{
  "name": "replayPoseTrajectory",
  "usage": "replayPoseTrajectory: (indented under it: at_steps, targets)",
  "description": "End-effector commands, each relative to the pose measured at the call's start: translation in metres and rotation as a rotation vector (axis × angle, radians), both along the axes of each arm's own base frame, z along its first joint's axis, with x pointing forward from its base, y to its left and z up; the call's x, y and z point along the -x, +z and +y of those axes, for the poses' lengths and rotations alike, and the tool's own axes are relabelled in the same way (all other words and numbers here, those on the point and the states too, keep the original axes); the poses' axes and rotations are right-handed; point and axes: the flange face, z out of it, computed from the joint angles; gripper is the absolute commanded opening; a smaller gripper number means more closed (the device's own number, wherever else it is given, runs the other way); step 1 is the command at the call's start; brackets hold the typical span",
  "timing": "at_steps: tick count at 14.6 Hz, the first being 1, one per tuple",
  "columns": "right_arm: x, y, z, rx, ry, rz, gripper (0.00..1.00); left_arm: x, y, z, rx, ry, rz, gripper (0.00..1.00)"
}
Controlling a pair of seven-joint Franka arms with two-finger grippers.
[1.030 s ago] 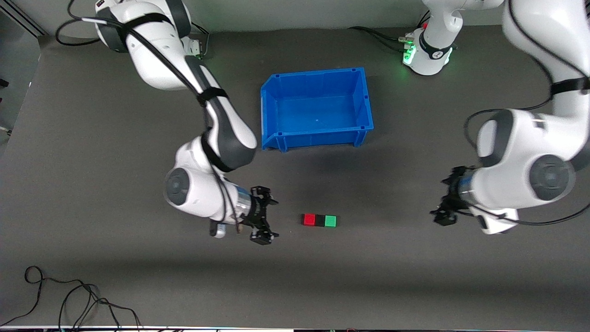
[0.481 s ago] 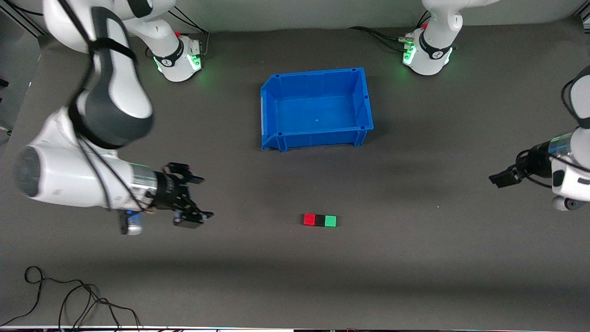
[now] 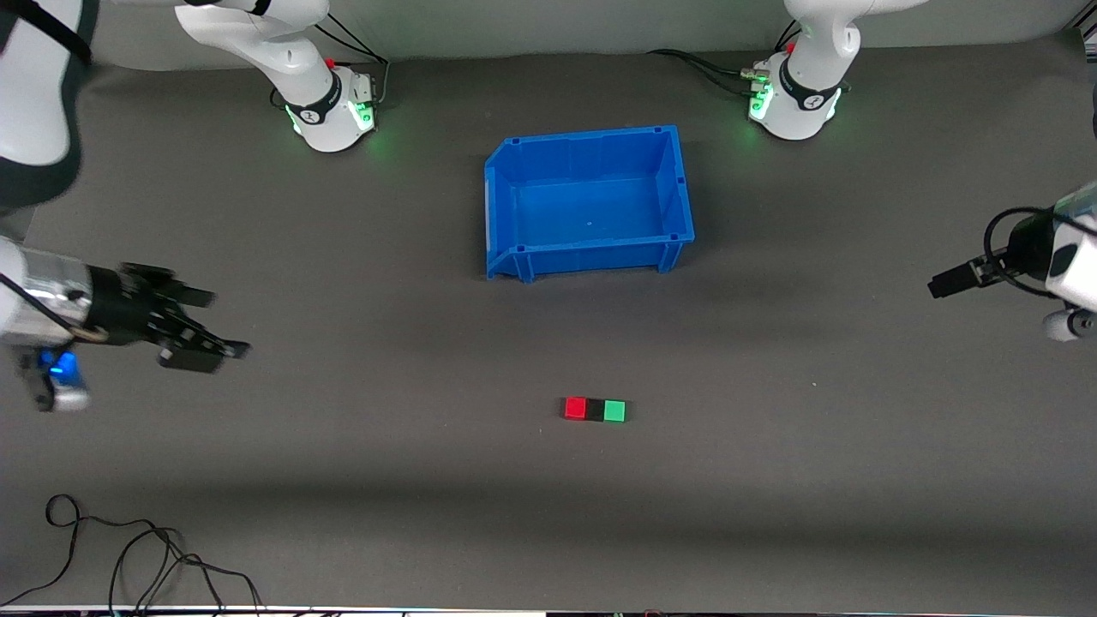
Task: Attach green and red cubes to black cube
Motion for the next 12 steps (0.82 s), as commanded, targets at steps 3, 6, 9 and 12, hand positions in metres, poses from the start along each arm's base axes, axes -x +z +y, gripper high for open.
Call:
replayPoseTrajectory:
  at_steps: [3, 6, 9, 12]
  targets:
    - [0.03, 0.029, -0.048, 0.079, 0.287, -0.021, 1.0, 0.029, 0.015, 0.028, -0.018, -0.163, 0.0, 1.0]
    - [0.036, 0.035, -0.077, 0.064, 0.415, -0.037, 1.0, 0.031, 0.02, 0.039, 0.05, -0.197, 0.033, 1.0]
    - [0.042, 0.038, -0.082, 0.074, 0.425, -0.034, 1.0, 0.01, 0.036, 0.015, 0.054, -0.249, 0.002, 1.0]
    - [0.042, 0.034, -0.079, 0.073, 0.43, -0.025, 1.0, 0.004, 0.052, -0.01, -0.012, -0.304, -0.085, 1.0]
